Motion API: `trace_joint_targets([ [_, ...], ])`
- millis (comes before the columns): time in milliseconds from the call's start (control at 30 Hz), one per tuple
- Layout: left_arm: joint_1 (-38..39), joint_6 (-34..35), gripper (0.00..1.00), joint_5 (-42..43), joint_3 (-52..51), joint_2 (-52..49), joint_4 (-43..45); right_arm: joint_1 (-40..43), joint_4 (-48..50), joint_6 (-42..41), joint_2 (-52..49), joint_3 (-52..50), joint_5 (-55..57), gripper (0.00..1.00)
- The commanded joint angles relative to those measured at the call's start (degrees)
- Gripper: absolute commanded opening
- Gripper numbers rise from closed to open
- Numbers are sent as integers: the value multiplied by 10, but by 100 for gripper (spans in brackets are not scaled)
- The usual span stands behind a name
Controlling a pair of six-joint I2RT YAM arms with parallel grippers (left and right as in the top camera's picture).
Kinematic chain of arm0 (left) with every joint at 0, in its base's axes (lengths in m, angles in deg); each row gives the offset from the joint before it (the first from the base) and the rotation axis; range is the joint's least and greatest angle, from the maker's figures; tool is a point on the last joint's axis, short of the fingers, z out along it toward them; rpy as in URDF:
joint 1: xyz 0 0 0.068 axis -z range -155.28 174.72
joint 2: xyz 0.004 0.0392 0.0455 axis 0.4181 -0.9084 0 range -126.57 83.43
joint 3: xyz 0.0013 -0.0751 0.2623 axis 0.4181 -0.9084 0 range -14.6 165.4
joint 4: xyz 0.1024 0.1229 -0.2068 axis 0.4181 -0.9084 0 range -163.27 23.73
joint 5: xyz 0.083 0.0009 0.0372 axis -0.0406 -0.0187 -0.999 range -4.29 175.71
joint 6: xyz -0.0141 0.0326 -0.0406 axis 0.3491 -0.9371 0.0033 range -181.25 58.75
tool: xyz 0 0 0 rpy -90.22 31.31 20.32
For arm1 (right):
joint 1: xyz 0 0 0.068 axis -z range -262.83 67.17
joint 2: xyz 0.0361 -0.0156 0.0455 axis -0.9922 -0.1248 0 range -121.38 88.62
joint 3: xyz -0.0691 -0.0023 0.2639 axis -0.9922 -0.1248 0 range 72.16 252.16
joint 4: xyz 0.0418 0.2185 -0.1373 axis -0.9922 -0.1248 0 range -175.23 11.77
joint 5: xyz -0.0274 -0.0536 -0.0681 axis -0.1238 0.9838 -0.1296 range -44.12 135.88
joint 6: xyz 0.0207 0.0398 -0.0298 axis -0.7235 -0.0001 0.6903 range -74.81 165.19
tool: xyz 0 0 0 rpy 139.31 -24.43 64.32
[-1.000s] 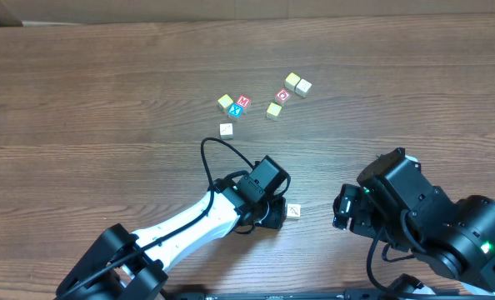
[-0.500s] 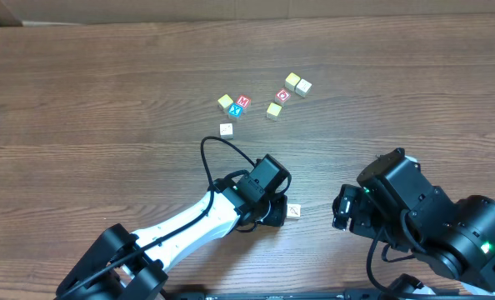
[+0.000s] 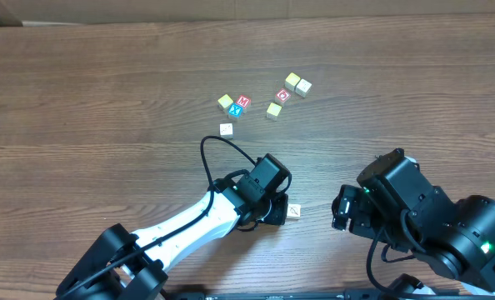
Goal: Flip 3 blocks
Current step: 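Lower the S block beside the leaf block and open the left gripper, then move the left gripper back over the block with the number 6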
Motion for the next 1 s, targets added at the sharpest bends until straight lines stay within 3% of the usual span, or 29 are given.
trace_joint_targets([
  [0, -14, 1, 22, 1, -2, 9, 0, 0, 2, 2, 3, 9, 0, 95],
  [433, -31, 1, 22, 16, 1, 11, 2, 0, 4, 15, 3, 9, -1, 95],
  [567, -65, -28, 23, 14, 29, 11, -13, 0, 4, 16, 3, 9, -1, 96],
  [633, -85, -50, 31, 14, 57, 11, -35, 0, 4, 23, 3, 9, -1, 98],
  [700, -109, -79, 48, 13, 97, 11, -64, 0, 4, 33, 3, 9, -1, 99],
  [833, -135, -116, 54, -17, 152, 10, -100, 0, 7, 35, 3, 9, -1, 100],
  [967, -154, -142, 54, -75, 205, -2, -132, 0, 12, 40, 3, 9, -2, 100],
])
